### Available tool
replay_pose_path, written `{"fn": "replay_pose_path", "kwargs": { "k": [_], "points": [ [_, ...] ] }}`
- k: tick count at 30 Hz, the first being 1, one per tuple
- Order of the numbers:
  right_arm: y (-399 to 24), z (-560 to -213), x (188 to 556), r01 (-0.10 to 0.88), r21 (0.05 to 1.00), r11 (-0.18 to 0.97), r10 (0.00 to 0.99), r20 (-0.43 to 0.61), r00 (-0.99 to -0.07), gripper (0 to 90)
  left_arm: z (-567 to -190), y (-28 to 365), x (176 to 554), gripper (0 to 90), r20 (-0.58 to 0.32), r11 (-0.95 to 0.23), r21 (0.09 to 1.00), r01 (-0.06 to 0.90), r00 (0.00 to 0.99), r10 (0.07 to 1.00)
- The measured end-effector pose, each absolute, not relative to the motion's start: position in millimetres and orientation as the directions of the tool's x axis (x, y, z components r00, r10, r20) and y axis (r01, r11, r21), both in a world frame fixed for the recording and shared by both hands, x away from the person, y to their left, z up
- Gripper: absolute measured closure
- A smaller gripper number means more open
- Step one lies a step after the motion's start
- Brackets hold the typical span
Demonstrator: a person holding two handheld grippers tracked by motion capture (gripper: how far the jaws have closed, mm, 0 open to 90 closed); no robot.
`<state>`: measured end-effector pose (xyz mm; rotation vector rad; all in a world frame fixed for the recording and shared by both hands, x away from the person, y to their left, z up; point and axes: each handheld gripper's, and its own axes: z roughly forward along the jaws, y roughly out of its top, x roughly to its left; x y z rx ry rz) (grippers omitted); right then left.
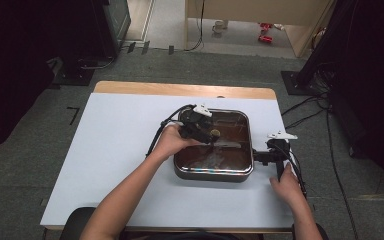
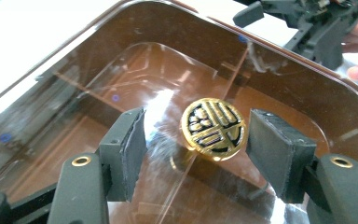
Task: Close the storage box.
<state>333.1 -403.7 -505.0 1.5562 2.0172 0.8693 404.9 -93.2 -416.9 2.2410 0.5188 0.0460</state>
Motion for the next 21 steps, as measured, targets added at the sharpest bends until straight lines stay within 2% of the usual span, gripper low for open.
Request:
{"fn": "replay_pose_path", "kwargs": {
  "k": [4,7,11,21],
  "points": [
    [-403.7,-505.2,333.1,0.682,0.712,0.168,0.964,0.028,-0.266,3.3,-413.0,-84.5,400.8,36.3,-0.103,-0.582,0.737,0.343,0.908,0.405],
    [-403.7,-505.1,333.1,0.682,0.712,0.167,0.964,0.028,-0.266,3.3,-408.7,-74.0,400.8,36.2,-0.161,-0.536,0.750,0.388,0.893,0.420],
    [-403.6,-505.1,333.1,0.682,0.712,0.167,0.964,0.029,-0.265,3.3,-404.9,-62.8,397.5,34.7,-0.185,-0.508,0.751,0.421,0.874,0.449],
    [-403.7,-505.0,333.1,0.682,0.712,0.166,0.964,0.029,-0.265,3.3,-400.2,-30.7,387.7,31.9,-0.203,-0.424,0.781,0.459,0.828,0.522]
  ]
}}
